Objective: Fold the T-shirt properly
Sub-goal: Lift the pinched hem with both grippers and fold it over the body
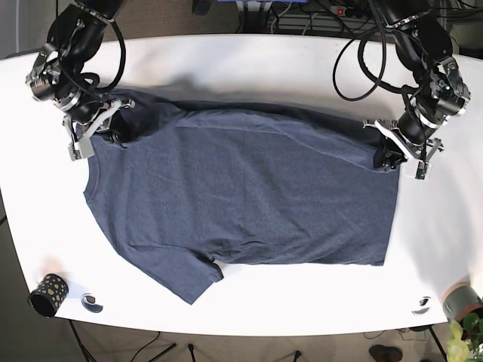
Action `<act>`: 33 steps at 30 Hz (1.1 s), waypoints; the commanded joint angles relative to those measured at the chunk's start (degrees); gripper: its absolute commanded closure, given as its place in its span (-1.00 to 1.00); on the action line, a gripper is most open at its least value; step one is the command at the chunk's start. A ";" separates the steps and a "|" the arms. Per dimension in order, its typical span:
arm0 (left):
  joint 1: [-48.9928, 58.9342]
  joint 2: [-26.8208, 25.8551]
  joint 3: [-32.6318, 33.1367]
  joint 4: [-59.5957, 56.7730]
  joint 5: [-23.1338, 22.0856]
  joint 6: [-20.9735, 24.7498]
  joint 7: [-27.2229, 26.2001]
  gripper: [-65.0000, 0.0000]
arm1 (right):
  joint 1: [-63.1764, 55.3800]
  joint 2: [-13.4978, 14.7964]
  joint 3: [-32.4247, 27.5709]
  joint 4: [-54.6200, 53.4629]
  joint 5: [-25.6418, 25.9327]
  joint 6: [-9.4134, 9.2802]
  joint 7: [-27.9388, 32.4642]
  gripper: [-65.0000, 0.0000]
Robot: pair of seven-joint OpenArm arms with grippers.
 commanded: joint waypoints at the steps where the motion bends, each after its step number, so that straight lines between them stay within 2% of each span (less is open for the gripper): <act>1: -2.53 -0.70 -0.30 -1.88 0.40 -0.32 -1.33 1.00 | 2.66 2.10 -0.40 -5.31 0.74 0.08 0.79 1.00; 6: -7.37 -1.66 -0.04 -7.86 1.89 -0.41 -1.33 1.00 | 8.37 3.95 -0.58 -14.63 0.74 0.08 0.88 1.00; 17: -12.82 -4.48 1.55 -11.82 2.07 -0.32 -1.41 1.00 | 14.26 5.53 -4.62 -16.12 0.66 0.08 1.14 1.00; 25: -16.60 -5.97 1.55 -18.94 1.98 -0.32 -1.68 1.00 | 15.05 5.62 -11.21 -16.21 0.48 0.08 9.23 1.00; 29: -18.89 -7.29 1.55 -22.63 1.98 -0.06 -1.68 0.95 | 16.55 5.88 -14.47 -17.44 -3.92 0.08 10.55 1.00; 31: -20.12 -7.47 1.55 -24.21 1.98 -0.06 -1.68 0.78 | 17.69 5.80 -14.99 -18.67 -7.26 0.08 10.81 0.79; 33: -21.26 -7.55 1.55 -25.79 2.60 0.38 -1.68 0.50 | 18.04 5.80 -14.55 -19.11 -9.81 0.08 10.90 0.48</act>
